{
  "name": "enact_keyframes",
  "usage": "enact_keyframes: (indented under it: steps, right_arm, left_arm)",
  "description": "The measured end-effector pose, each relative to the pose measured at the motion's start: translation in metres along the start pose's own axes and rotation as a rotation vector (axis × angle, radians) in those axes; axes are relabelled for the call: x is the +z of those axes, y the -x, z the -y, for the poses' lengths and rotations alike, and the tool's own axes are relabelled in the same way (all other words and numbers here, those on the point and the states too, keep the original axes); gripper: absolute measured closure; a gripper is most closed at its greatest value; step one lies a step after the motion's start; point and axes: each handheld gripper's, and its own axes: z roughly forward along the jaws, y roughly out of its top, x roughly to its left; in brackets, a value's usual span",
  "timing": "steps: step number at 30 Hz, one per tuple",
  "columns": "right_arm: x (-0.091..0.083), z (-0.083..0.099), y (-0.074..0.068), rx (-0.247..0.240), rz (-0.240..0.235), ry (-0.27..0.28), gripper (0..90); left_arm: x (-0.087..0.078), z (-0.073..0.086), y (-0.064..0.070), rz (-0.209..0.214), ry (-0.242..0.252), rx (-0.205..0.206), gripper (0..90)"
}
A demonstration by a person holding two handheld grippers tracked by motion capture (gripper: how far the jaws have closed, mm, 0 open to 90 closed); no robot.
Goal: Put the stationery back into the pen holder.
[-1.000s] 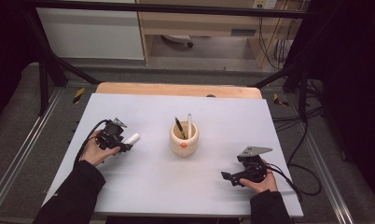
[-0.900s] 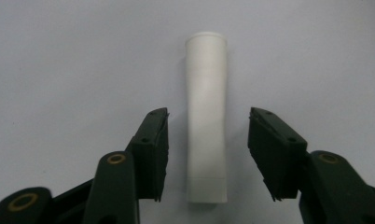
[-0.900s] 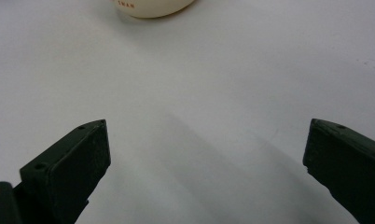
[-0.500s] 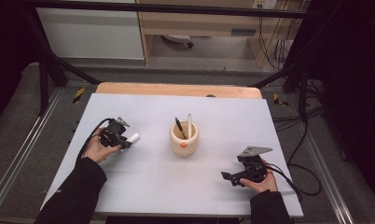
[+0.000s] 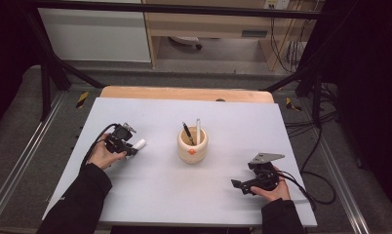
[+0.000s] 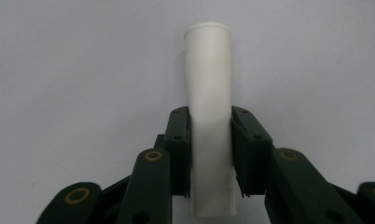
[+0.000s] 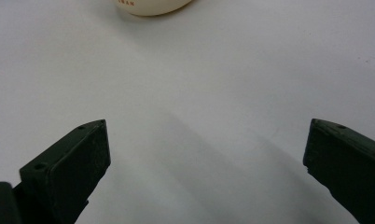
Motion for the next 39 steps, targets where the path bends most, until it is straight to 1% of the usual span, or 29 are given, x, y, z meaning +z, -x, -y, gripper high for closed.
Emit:
enact_keyframes:
  steps: [5,8,10,15,26,30,39]
  right_arm:
    - [0.001,0.000,0.000,-0.006,0.000,-0.001,1.2]
    - [0.001,0.000,0.000,-0.001,0.000,-0.002,1.2]
    - [0.001,0.000,0.001,-0.006,0.000,-0.001,1.1]
    - [0.001,0.000,0.000,-0.003,-0.001,-0.002,1.2]
    - [0.001,0.000,0.000,-0.002,-0.002,-0.002,1.2]
    - [0.000,0.000,0.000,0.000,-0.003,-0.002,1.2]
    - [0.000,0.000,0.000,0.000,-0.001,-0.002,1.1]
  left_arm:
    - [-0.001,0.000,-0.001,0.009,-0.007,-0.006,69.3]
    - [-0.001,-0.001,0.000,0.004,-0.016,-0.002,69.4]
    - [-0.001,-0.002,0.001,-0.011,-0.021,0.009,69.4]
    - [-0.001,-0.002,0.002,-0.002,-0.021,0.008,69.7]
    - [-0.013,0.002,-0.001,0.011,0.002,-0.035,69.8]
    - [-0.016,0.002,-0.001,0.013,0.003,-0.037,69.8]
    - [-0.026,0.003,0.004,0.012,0.046,-0.043,69.8]
